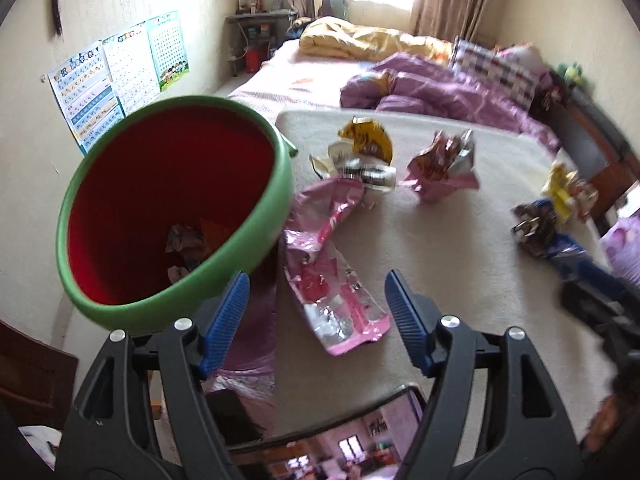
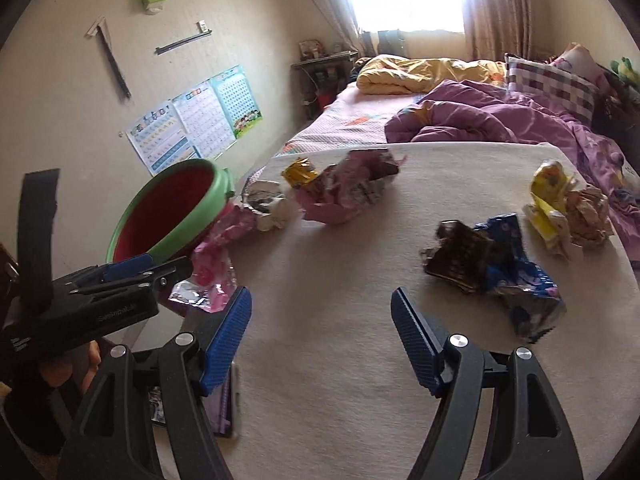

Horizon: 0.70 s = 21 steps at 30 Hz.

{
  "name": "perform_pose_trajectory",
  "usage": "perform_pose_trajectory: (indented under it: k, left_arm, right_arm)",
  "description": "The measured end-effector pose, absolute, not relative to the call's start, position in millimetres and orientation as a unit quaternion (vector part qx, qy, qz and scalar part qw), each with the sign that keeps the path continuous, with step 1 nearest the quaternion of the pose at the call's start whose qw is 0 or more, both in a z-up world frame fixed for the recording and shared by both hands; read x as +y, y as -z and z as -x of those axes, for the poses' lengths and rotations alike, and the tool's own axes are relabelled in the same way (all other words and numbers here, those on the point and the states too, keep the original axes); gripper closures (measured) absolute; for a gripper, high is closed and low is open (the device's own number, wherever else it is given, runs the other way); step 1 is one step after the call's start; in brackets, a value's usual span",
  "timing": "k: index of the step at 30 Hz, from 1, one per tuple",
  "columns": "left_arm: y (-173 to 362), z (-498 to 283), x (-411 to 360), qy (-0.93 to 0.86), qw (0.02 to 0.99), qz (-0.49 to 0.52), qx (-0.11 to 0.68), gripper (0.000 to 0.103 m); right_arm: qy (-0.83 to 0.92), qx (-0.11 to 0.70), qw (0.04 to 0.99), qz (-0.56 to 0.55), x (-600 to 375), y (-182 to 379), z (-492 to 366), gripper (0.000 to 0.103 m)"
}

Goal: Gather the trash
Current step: 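Grasp the pink strawberry wrapper with the left gripper while the right approaches the blue bag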

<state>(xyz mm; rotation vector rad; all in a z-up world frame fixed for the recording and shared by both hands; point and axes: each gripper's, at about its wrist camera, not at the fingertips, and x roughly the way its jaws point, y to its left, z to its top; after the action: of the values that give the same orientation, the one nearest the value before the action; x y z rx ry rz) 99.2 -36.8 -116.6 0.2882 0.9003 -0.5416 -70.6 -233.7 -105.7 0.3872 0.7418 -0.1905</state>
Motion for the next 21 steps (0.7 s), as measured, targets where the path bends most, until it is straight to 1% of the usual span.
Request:
perform_pose_trajectory:
  k: [1,2,3,4,5,7,9,12,18,21]
  left_arm:
    - [125,-103,-45,0.246,0.853,-0.147,0.437,0.036]
    - [134,-107,-51,0.238,0.848,-0.148,0.449,0.038]
    - [139,-110,-53,0.234,0.844,-0.146,0.46,0.047]
    - [146,-113,-56,0.23,0.839,-0.143,0.472,0.052]
    - [151,-116,-58,0.228,0.835,-0.141,0.481,0.062]
    - [153,-116,-61,0.221,0.837,-0.135,0.481,0.07]
    - [146,-112,-61,0.219,0.842,-0.124,0.477,0.084]
    - [131,-97,-62,0.215,0.852,-0.113,0.463,0.091]
    - [117,-45,-66,0.236,0.848,-0.067,0.469,0.091]
    - [121,-28,-86,0.255,0.834,-0.068,0.484,0.089]
  right_arm:
    - [0.094,0.36,0.909,-0.19,-243,106,77,0.033]
    - [0.094,0.36,0.908,-0.192,-250,107,83,0.033]
    - [0.094,0.362,0.907,-0.193,-254,109,87,0.033]
    - [0.093,0.365,0.906,-0.194,-261,111,92,0.033]
    - [0.092,0.367,0.905,-0.195,-266,113,96,0.033]
    - [0.089,0.371,0.904,-0.196,-276,115,103,0.033]
    - [0.086,0.372,0.903,-0.195,-286,116,108,0.033]
    - [0.085,0.373,0.905,-0.189,-303,116,110,0.033]
    - [0.088,0.379,0.909,-0.15,-344,116,104,0.033]
    - [0.088,0.389,0.903,-0.162,-364,123,97,0.033]
